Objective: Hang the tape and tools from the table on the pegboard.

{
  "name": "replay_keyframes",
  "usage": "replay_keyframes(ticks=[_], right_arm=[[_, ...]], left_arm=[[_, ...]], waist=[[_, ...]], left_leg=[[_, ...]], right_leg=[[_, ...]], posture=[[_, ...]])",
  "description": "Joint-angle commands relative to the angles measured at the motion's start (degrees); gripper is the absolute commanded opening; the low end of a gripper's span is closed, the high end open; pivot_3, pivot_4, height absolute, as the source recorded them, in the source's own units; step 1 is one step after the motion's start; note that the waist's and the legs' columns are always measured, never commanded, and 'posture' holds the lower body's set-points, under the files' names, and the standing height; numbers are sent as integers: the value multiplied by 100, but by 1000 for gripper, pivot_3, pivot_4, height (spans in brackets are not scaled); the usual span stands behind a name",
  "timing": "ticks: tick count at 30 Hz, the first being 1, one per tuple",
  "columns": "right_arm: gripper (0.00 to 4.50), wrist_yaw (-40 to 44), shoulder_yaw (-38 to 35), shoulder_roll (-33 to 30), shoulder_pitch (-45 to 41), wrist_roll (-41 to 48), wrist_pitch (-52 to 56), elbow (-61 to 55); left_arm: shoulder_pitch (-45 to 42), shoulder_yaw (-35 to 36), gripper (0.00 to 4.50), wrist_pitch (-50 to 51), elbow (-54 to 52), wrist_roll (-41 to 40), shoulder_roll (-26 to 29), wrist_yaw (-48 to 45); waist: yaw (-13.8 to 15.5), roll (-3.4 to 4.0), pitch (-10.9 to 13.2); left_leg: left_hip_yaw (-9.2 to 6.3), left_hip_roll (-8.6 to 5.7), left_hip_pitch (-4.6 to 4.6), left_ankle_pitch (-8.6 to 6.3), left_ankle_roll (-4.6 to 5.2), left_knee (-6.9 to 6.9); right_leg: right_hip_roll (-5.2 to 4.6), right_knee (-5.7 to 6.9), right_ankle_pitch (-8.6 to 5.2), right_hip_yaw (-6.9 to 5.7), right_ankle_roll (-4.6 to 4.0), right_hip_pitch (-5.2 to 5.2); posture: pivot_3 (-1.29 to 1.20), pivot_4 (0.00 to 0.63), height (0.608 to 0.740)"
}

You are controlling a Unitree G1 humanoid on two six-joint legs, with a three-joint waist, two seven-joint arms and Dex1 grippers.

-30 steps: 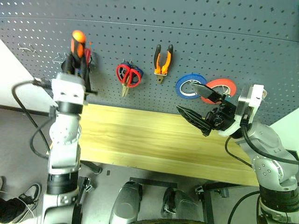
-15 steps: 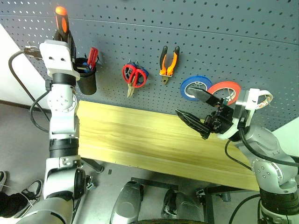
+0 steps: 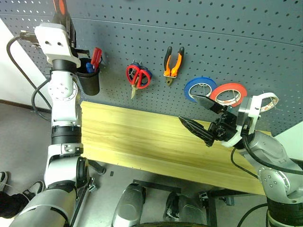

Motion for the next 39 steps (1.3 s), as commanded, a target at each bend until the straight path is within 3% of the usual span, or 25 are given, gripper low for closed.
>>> replay_keyframes(ticks=[1,7,18,29,39], right_arm=[[4500,-74,-208,-132,32,186,56,-391],[4500,-230,-367,-284,193,406,272,-622],[4500,-413,-543,-488,430,691,496,-819],[4500,-367,-410,-466,310,530,416,-642],[4500,-133,-123,-285,-96,54,33,-140]], left_arm=[[-363,45,774,-185,318,-163,132,-133],[-511,11,774,-404,1037,-212,87,-195],[-167,-35,774,-293,914,-110,-66,39],[-36,-50,4347,-307,516,-90,-19,189],[173,-266,4468,47,-745,-302,-23,-272]], waist=[[-7,0,0],[-29,-7,10],[-262,-60,79],[-486,-62,88],[-450,-62,67]], left_leg=[[0,0,0,0,0,1],[-1,2,0,0,0,1],[-15,9,2,-2,3,2],[-17,12,3,-1,3,2],[-10,2,3,-1,2,5]], right_leg=[[0,0,0,0,0,0],[0,0,-1,0,0,0],[-11,2,-1,2,-1,1],[-12,1,-1,2,0,2],[-7,1,0,2,0,6]], posture=[[308,159,731],[269,199,731],[247,215,731],[263,195,731],[311,104,731]])
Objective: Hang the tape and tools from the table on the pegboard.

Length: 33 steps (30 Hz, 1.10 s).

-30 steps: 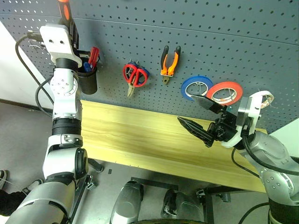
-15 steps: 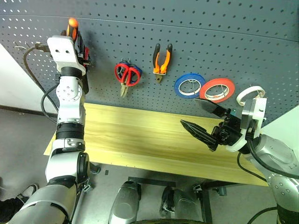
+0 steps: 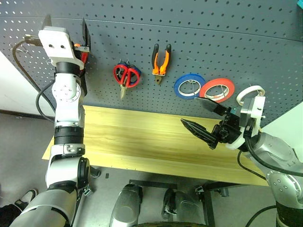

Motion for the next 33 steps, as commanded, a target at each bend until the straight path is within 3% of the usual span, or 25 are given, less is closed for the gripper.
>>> replay_keyframes(ticks=[1,9,15,17,26,33], right_arm=[[4500,162,47,96,-246,-199,-324,199],[4500,425,223,334,-491,-676,-848,738],[4500,-6,283,771,-193,-1319,-1264,1160],[4500,-236,260,908,-71,-1437,-1192,1322],[4500,-686,208,1466,637,-1775,-1295,2122],[4500,-646,-97,1623,1277,-1945,-1815,2775]], left_arm=[[81,-185,4468,178,-742,-223,75,-493],[1061,-603,4468,1570,-2493,-1137,301,-1998],[2427,-823,4468,2517,-3226,-1231,377,-2344],[2789,-886,4468,2536,-3215,-1104,324,-2328],[4099,-1192,4468,2223,-2266,-620,149,-2424],[4553,-1184,4468,1846,-1404,-481,93,-2484]], waist=[[10,1,-16],[26,15,-282],[89,70,-477],[148,86,-509],[436,147,-623],[497,185,-667]], left_leg=[[3,-1,0,0,0,1],[6,-4,1,0,-1,7],[1,9,83,-4,-4,-5],[-3,20,120,-11,-18,-31],[4,18,88,-8,-2,-40],[-3,23,92,-19,-22,-40]], right_leg=[[1,0,0,0,0,1],[9,-9,1,-5,0,14],[14,-24,-9,-4,16,87],[16,-47,-9,0,14,119],[12,-51,-8,5,11,82],[9,-54,-10,4,10,84]], posture=[[315,95,731],[361,0,731],[388,0,731],[391,0,731],[382,0,731],[371,0,731]])
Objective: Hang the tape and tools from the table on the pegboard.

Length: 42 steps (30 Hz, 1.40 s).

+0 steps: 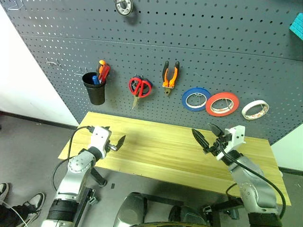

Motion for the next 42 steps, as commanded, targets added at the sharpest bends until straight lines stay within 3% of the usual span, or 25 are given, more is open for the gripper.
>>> replay_keyframes(ticks=[1,11,20,29,32,35,39,40,42], right_arm=[[4500,186,-265,-6,262,90,-243,60],[4500,813,-1017,-218,969,310,-572,684],[4500,1043,-904,-100,939,244,-608,825],[4500,921,-860,-92,847,111,-563,882],[3852,915,-843,-80,854,98,-565,881],[2881,945,-818,-78,873,99,-571,871],[1439,981,-756,-94,900,80,-547,860],[1101,987,-732,-111,910,69,-516,852],[1101,1040,-704,-119,933,148,-430,816]], left_arm=[[-15,108,4468,-310,213,38,30,-63],[-38,313,4468,-816,937,-80,11,-254],[-119,448,4468,-439,1047,-485,-98,-505],[-135,316,4468,-364,1034,-236,-92,-423],[-133,322,4500,-366,1036,-237,-87,-458],[-126,337,3894,-409,1031,-249,-89,-493],[-138,329,2551,-360,1048,-204,-62,-495],[-139,329,2524,-326,1050,-203,-59,-495],[-137,336,2524,-328,1052,-210,-66,-515]], waist=[[-4,17,-13],[-49,54,-80],[-55,63,-91],[-53,68,-99],[-52,68,-99],[-53,68,-99],[-53,69,-99],[-53,68,-99],[-53,69,-99]], left_leg=[[0,1,0,0,0,0],[0,1,2,-1,0,-6],[-5,2,3,-1,0,-6],[-5,1,2,-1,0,-6],[-5,1,2,-1,0,-6],[-5,1,2,-1,0,-6],[-5,1,2,-1,0,-6],[-5,1,2,-1,0,-6],[-5,1,2,-1,0,-6]], right_leg=[[0,-1,0,0,1,0],[2,-7,-2,0,1,1],[3,-12,-11,0,-14,2],[3,-12,-11,0,-14,3],[2,-12,-11,0,-14,3],[3,-12,-11,-1,-14,3],[2,-12,-11,0,-14,3],[2,-13,-11,0,-14,3],[2,-13,-11,0,-14,3]], posture=[[368,0,731],[354,0,731],[355,0,731],[358,0,731],[358,0,731],[359,0,731],[358,0,731],[357,0,731],[357,0,731]])
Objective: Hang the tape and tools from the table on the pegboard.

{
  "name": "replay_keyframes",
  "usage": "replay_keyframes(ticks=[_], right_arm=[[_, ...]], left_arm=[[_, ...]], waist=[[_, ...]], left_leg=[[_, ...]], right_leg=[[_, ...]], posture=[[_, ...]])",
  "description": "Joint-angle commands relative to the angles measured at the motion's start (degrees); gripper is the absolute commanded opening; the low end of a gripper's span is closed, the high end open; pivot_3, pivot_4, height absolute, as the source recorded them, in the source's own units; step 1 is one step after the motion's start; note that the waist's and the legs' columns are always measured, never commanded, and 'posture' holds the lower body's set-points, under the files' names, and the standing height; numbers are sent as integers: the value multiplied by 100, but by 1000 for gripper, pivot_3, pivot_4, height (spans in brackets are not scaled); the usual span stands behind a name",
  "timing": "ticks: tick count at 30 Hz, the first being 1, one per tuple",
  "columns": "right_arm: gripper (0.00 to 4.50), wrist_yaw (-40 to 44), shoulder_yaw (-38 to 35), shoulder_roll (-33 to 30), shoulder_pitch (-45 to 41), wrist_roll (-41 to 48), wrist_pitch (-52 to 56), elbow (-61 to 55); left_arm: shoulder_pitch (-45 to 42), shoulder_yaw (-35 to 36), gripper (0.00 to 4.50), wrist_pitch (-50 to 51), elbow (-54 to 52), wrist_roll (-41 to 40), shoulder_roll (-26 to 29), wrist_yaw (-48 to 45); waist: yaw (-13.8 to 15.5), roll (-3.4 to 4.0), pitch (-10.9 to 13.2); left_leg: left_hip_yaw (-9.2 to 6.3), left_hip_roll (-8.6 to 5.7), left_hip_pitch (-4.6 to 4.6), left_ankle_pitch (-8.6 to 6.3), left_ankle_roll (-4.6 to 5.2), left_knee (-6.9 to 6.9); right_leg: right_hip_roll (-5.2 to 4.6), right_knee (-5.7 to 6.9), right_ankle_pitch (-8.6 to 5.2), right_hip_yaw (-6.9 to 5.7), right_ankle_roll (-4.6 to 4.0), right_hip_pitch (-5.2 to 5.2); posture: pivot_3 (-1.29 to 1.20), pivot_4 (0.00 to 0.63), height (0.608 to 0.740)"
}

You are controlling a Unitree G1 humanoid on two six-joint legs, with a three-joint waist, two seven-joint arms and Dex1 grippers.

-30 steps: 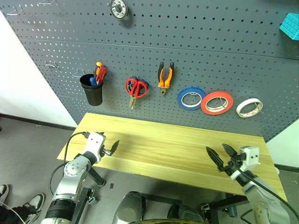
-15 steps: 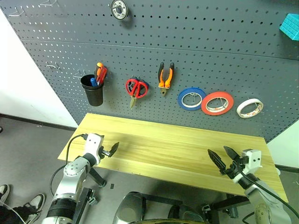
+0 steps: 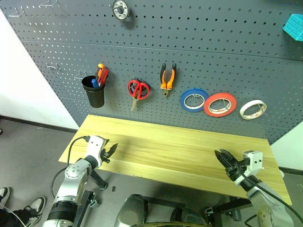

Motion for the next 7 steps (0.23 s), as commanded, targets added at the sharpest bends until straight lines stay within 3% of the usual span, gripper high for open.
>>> replay_keyframes(ticks=[1,3,7], right_arm=[[1101,90,21,-13,-10,94,67,-120],[1298,108,21,-20,-5,94,85,-128],[2366,148,7,-14,-12,116,99,-123]], left_arm=[[-80,65,2524,-3,-114,-53,8,-38],[-74,94,2524,0,-118,-84,-13,-30],[-86,120,3436,83,-123,-140,-34,-40]], waist=[[0,0,0],[0,0,0],[0,0,0]], left_leg=[[0,0,0,0,0,0],[0,0,0,0,0,0],[0,0,0,0,0,0]], right_leg=[[0,0,0,0,0,0],[-1,0,0,0,-1,0],[-1,0,0,0,0,0]], posture=[[357,0,731],[356,0,731],[354,0,731]])
